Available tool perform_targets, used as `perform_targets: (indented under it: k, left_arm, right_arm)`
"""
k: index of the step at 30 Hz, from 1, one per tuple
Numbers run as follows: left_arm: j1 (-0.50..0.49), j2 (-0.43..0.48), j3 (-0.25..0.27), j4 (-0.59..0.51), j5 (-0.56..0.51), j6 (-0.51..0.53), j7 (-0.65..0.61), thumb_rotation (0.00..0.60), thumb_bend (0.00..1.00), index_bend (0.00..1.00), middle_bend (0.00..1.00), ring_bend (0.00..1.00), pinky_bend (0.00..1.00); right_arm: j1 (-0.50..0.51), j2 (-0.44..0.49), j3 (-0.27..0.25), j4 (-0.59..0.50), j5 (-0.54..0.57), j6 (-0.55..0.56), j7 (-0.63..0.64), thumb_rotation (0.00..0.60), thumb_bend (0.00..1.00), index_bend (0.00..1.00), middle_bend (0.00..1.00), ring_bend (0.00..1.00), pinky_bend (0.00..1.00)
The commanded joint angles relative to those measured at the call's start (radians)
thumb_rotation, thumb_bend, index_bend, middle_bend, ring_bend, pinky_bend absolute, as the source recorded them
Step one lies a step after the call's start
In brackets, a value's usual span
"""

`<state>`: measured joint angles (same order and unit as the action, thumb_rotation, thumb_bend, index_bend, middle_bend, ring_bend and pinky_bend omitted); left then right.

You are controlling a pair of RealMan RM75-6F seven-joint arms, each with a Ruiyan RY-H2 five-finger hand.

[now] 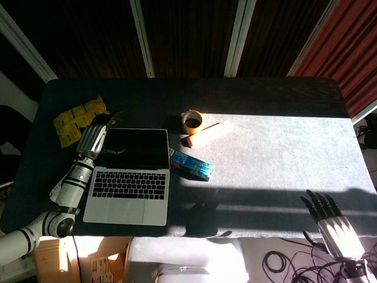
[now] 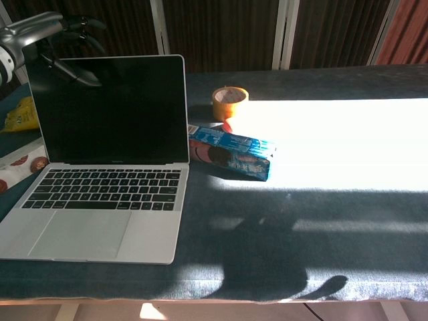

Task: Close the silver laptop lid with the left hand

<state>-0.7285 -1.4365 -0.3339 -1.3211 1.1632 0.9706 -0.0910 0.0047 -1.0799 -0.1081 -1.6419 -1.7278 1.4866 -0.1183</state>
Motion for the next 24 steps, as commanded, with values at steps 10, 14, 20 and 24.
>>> perform_targets:
  k: [10, 14, 20, 24]
  left_arm:
    - [-0.01, -0.001, 0.03, -0.001, 0.008, -0.022, 0.001, 0.6, 0.15, 0.23, 0.3, 0.17, 0.15]
    - [-0.008, 0.007, 0.039, -0.019, 0.013, -0.015, 0.016, 0.6, 0.15, 0.31, 0.34, 0.17, 0.17]
    - [-0.005, 0.018, 0.049, -0.035, 0.017, -0.013, 0.034, 0.6, 0.15, 0.34, 0.35, 0.18, 0.2]
    - [0.009, 0.039, 0.064, -0.078, 0.039, 0.017, 0.06, 0.6, 0.15, 0.38, 0.37, 0.2, 0.21]
  right_arm:
    - [-0.003, 0.001, -0.003, 0.001, -0.01, 0.008, 0.001, 0.6, 0.22, 0.0, 0.0, 0.0, 0.0]
    - [-0.003, 0.001, -0.003, 0.001, -0.011, 0.007, 0.0, 0.6, 0.22, 0.0, 0.0, 0.0, 0.0]
    - [-0.003, 0.001, -0.003, 0.0, -0.012, 0.007, -0.001, 0.6, 0.22, 0.0, 0.0, 0.0, 0.0]
    - [-0.004, -0.001, -0.002, 0.001, -0.012, 0.01, -0.005, 0.6, 0.22, 0.0, 0.0, 0.0, 0.0]
